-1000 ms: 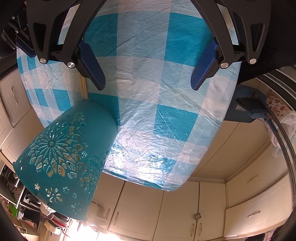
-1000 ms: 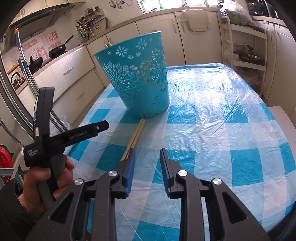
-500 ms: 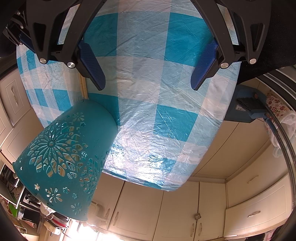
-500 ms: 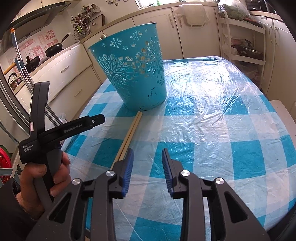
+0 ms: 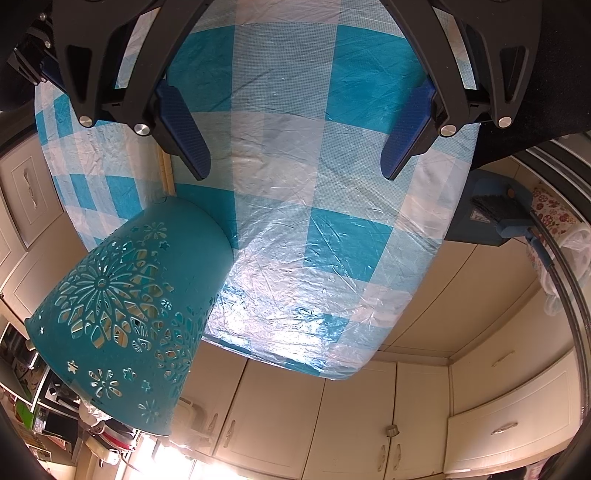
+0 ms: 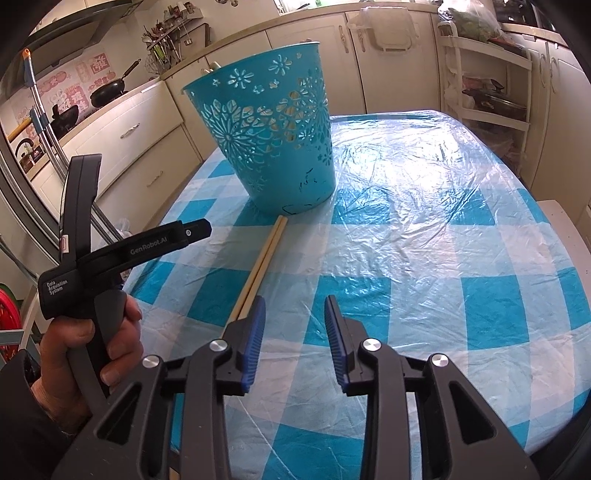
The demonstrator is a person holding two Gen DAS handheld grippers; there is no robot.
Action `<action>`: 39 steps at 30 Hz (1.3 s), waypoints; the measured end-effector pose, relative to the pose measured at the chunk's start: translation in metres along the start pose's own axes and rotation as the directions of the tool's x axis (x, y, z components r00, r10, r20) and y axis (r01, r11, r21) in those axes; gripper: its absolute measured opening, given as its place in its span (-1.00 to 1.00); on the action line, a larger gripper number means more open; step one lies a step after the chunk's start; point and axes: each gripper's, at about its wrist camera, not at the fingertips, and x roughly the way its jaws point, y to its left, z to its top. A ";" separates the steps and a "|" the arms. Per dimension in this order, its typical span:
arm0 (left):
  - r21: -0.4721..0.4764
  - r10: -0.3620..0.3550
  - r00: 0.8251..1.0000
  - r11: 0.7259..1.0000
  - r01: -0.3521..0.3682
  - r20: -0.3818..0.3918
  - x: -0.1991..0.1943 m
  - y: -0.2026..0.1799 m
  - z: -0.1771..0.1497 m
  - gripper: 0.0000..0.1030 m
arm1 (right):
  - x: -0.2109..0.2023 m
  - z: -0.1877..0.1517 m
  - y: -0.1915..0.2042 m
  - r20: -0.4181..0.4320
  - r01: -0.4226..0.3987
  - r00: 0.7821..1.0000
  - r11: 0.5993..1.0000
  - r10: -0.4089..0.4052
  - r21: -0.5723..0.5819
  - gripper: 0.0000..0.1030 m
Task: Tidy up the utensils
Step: 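Move the open right tool back toward the loose chopsticks beside the basket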
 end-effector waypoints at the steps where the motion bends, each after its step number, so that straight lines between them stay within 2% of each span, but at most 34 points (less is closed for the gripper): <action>1: 0.000 -0.001 1.000 1.000 0.001 0.000 0.000 0.000 0.000 0.73 | 0.001 0.000 0.000 -0.001 0.001 1.000 1.000 -0.001 0.001 -0.36; 23: -0.002 -0.002 1.000 1.000 0.002 0.003 0.000 0.000 0.001 0.74 | 0.001 -0.001 -0.002 -0.004 0.010 1.000 1.000 -0.010 0.003 -0.35; 30: -0.042 -0.007 1.000 0.999 0.008 0.026 -0.005 0.009 0.001 0.73 | 0.001 0.005 0.001 0.016 0.015 1.000 1.000 -0.015 -0.011 -0.35; 39: -0.063 -0.014 0.999 0.998 0.016 0.033 -0.006 0.013 0.002 0.73 | 0.024 0.019 0.014 0.003 -0.011 1.000 0.999 0.011 -0.045 -0.35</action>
